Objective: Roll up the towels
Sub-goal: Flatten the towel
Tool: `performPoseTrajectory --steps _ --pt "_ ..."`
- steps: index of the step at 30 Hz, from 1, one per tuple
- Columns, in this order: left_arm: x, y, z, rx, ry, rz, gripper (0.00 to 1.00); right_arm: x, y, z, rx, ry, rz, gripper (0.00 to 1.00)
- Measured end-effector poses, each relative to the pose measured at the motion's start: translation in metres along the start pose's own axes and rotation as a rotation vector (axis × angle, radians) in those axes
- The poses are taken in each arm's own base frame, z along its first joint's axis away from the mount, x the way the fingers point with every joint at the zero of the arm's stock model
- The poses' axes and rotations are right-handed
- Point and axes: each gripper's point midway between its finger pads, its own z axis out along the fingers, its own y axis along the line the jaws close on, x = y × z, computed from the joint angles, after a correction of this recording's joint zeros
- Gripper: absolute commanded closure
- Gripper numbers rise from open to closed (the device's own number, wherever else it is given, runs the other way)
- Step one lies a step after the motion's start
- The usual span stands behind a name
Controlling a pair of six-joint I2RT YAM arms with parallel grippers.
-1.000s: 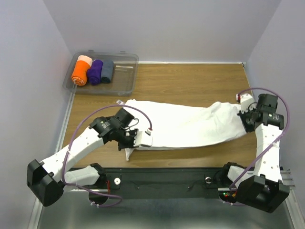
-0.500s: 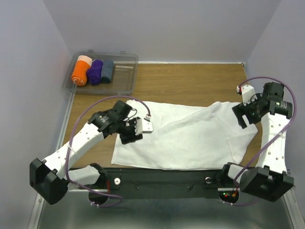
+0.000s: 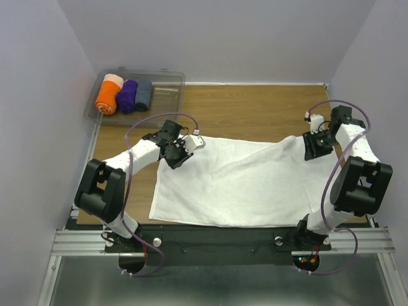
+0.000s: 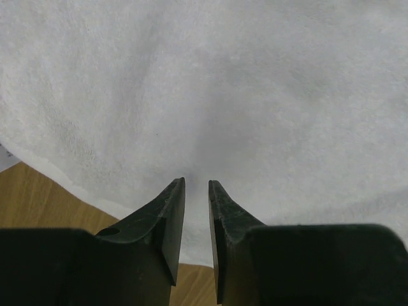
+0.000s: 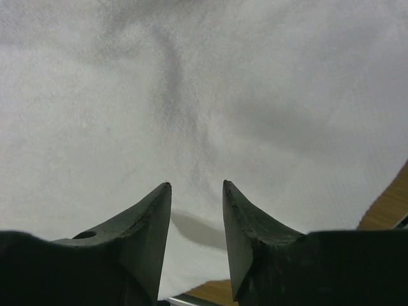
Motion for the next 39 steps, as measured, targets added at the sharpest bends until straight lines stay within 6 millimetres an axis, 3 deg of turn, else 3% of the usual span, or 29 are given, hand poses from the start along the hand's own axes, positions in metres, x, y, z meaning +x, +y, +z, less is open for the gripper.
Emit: performPoseTrajectory --steps 6,10,15,19,23,27,29,31,34,39 --pt "0.024 0.018 0.026 -0.024 0.071 -0.042 0.68 0.004 0.014 0.038 -0.030 0.051 -0.027 0.57" --pt "0.050 0.034 0.024 -0.064 0.091 -0.075 0.69 0.013 0.028 0.069 -0.052 0.117 -0.058 0.57" --pt "0.071 0.034 0.013 -0.082 0.100 -0.062 0.69 0.017 0.043 0.085 -0.053 0.146 -0.110 0.57" --pt "0.088 0.026 0.004 -0.081 0.123 -0.042 0.70 0.028 0.054 0.081 -0.063 0.136 -0.135 0.53" --pt "0.103 0.013 -0.008 -0.048 0.173 -0.043 0.67 0.044 0.069 0.064 -0.091 0.152 -0.147 0.51" --pt "0.108 0.011 -0.018 -0.030 0.198 -0.069 0.65 0.022 0.069 0.033 -0.057 0.071 -0.180 0.52" --pt "0.100 0.015 -0.023 -0.033 0.186 -0.075 0.64 0.001 0.062 0.015 -0.015 0.023 -0.215 0.53" --pt "0.091 0.020 -0.026 -0.039 0.163 -0.079 0.62 -0.006 0.052 0.009 0.025 0.017 -0.242 0.52" --pt "0.077 0.028 -0.025 -0.048 0.128 -0.091 0.57 0.012 0.041 0.012 0.056 0.095 -0.241 0.49" --pt "0.081 0.024 -0.014 -0.016 0.146 -0.118 0.50 0.060 0.039 0.019 0.054 0.271 -0.221 0.37"
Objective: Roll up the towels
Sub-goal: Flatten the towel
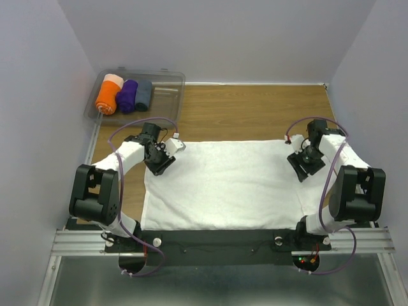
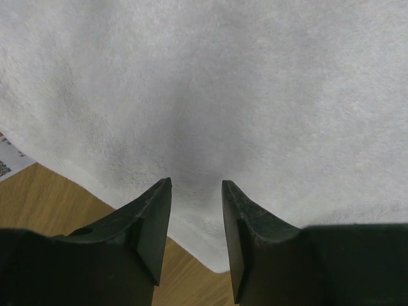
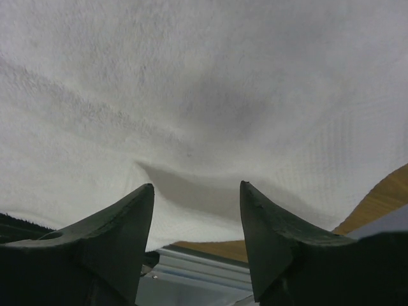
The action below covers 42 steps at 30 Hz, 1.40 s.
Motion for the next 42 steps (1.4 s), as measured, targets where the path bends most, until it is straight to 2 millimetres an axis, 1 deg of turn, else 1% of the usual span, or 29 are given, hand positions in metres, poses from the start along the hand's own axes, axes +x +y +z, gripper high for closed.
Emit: performPoseTrajectory --steps 2,3,6,8,10,11,15,18,20,22,24,27,28,30,31,32,33,34,37,39,40,42 --pt "0.000 0.000 0.001 0.003 0.002 -0.007 0.50 0.011 0.003 0.003 0.000 0.043 0.002 0.38" --pt "0.000 0.000 0.002 0.000 -0.001 -0.010 0.50 0.017 0.003 0.005 0.005 0.066 0.001 0.40" --pt "-0.003 0.003 0.003 -0.010 -0.013 -0.017 0.51 0.042 0.006 0.014 0.009 0.146 0.003 0.42" --pt "-0.005 0.004 0.005 -0.016 -0.019 -0.023 0.51 0.062 0.010 0.019 0.004 0.206 0.012 0.44" --pt "-0.004 0.005 0.009 -0.018 -0.017 -0.031 0.53 0.076 0.009 0.021 0.014 0.252 0.021 0.45" --pt "-0.002 0.004 0.011 -0.017 -0.012 -0.037 0.53 0.080 0.007 0.020 0.021 0.262 0.023 0.45" --pt "0.004 0.003 0.018 -0.017 0.007 -0.057 0.56 0.103 -0.008 0.006 0.109 0.288 0.045 0.46" --pt "0.004 0.006 0.019 -0.029 0.010 -0.069 0.57 0.118 -0.027 -0.016 0.216 0.283 0.068 0.45" --pt "0.004 0.006 0.020 -0.033 0.013 -0.078 0.57 0.129 -0.036 -0.028 0.272 0.290 0.072 0.44" --pt "0.004 0.006 0.019 -0.034 0.014 -0.084 0.57 0.145 -0.039 -0.033 0.298 0.325 0.075 0.44" --pt "0.004 0.006 0.019 -0.035 0.014 -0.089 0.57 0.161 -0.037 -0.034 0.289 0.370 0.077 0.44" --pt "0.004 0.006 0.019 -0.036 0.014 -0.093 0.57 0.171 -0.039 -0.037 0.279 0.399 0.079 0.44" --pt "0.004 0.006 0.019 -0.036 0.013 -0.094 0.57 0.171 -0.041 -0.040 0.282 0.395 0.084 0.44" --pt "0.003 0.005 0.018 -0.031 0.006 -0.094 0.54 0.163 -0.046 -0.050 0.268 0.372 0.086 0.44" --pt "0.003 0.005 0.016 -0.030 0.001 -0.097 0.54 0.153 -0.053 -0.059 0.264 0.342 0.092 0.44" --pt "0.001 0.005 0.014 -0.028 -0.008 -0.099 0.53 0.139 -0.064 -0.071 0.273 0.293 0.097 0.43" --pt "0.000 0.005 0.011 -0.028 -0.019 -0.102 0.52 0.129 -0.071 -0.078 0.285 0.257 0.100 0.43" --pt "-0.003 0.005 0.007 -0.024 -0.031 -0.102 0.52 0.113 -0.077 -0.091 0.275 0.200 0.099 0.43" --pt "-0.017 0.010 -0.004 -0.035 -0.081 -0.097 0.51 0.078 -0.089 -0.117 0.278 0.050 0.098 0.44" --pt "-0.029 0.017 -0.012 -0.049 -0.121 -0.094 0.51 0.067 -0.087 -0.118 0.250 -0.002 0.098 0.44" --pt "-0.033 0.019 -0.013 -0.055 -0.132 -0.092 0.51 0.066 -0.084 -0.114 0.223 -0.003 0.099 0.44" --pt "-0.035 0.021 -0.013 -0.060 -0.139 -0.095 0.52 0.066 -0.079 -0.097 0.160 0.008 0.109 0.44"
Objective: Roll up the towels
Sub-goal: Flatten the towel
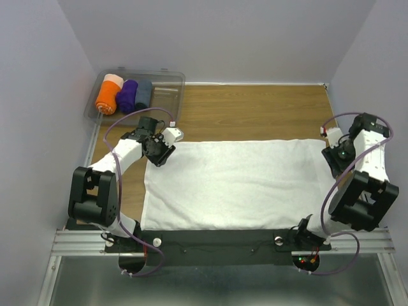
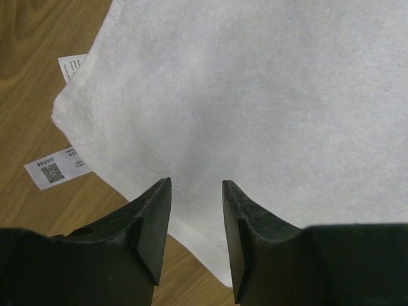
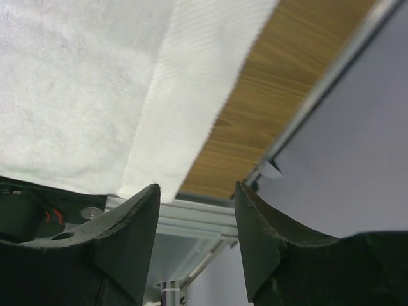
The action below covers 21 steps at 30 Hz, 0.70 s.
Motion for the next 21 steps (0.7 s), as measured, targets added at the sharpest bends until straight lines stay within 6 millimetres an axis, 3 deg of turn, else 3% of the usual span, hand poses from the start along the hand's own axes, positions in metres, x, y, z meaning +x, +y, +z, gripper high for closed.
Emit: performPoseTrajectory --steps 4,8,12,17,21 --pt "0.003 0.000 0.009 0.008 0.015 -0.019 0.58 0.010 0.025 0.052 -0.157 0.075 0.029 0.48" --pt "0.003 0.005 0.015 -0.002 0.011 -0.058 0.62 -0.003 0.028 0.073 -0.214 0.055 0.070 0.47" --pt "-0.007 0.025 0.011 -0.059 -0.049 -0.137 0.62 -0.041 0.003 0.067 -0.179 -0.067 0.113 0.47" --pt "-0.022 0.062 -0.011 -0.173 -0.174 -0.241 0.61 -0.104 -0.043 0.054 -0.121 -0.254 0.192 0.44" --pt "-0.032 0.082 -0.021 -0.227 -0.257 -0.324 0.56 -0.131 -0.064 0.069 -0.136 -0.302 0.243 0.38"
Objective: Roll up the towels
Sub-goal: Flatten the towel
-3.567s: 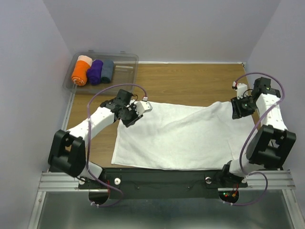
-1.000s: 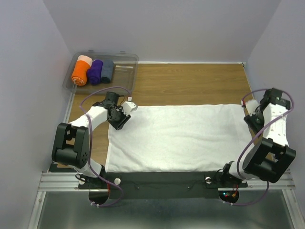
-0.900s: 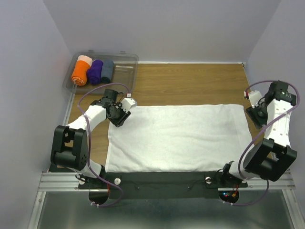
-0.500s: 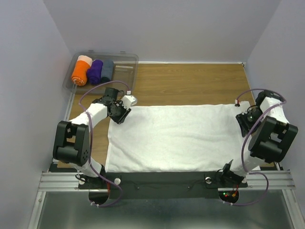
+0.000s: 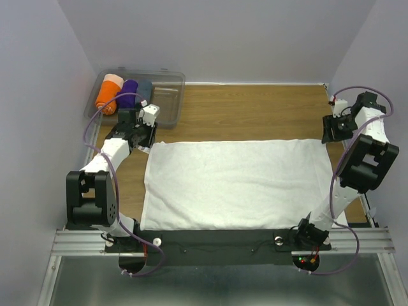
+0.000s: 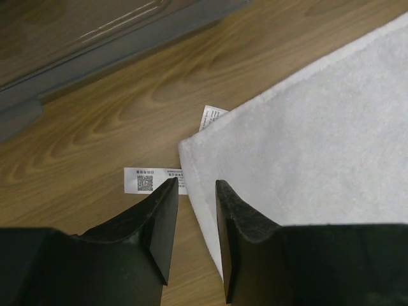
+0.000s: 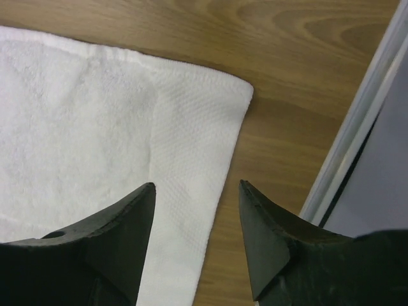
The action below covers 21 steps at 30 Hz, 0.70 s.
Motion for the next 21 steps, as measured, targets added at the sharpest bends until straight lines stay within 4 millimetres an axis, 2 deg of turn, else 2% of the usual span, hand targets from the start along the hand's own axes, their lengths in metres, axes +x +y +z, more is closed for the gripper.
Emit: performPoseTrajectory --steps 2,3,7,11,16,21 --pt "-0.002 0.007 0.001 -0.009 -0.020 -0.042 0.54 0.001 -0.002 0.017 -0.030 0.014 0.029 0.32" --pt "-0.003 0.011 0.003 -0.017 -0.037 -0.065 0.53 0.002 -0.002 0.023 -0.043 0.022 0.039 0.26" --pt "0.005 0.021 0.007 -0.033 -0.064 -0.121 0.51 0.006 -0.001 0.043 -0.089 0.044 0.072 0.18" --pt "0.013 0.016 0.012 -0.014 -0.089 -0.154 0.51 0.001 -0.003 0.044 -0.101 0.025 0.080 0.16" --pt "0.018 0.005 0.021 0.038 -0.121 -0.205 0.49 -0.013 -0.018 0.040 -0.094 -0.025 0.104 0.13" --pt "0.035 -0.007 0.024 0.091 -0.118 -0.275 0.45 -0.013 -0.027 0.047 -0.108 -0.034 0.144 0.14"
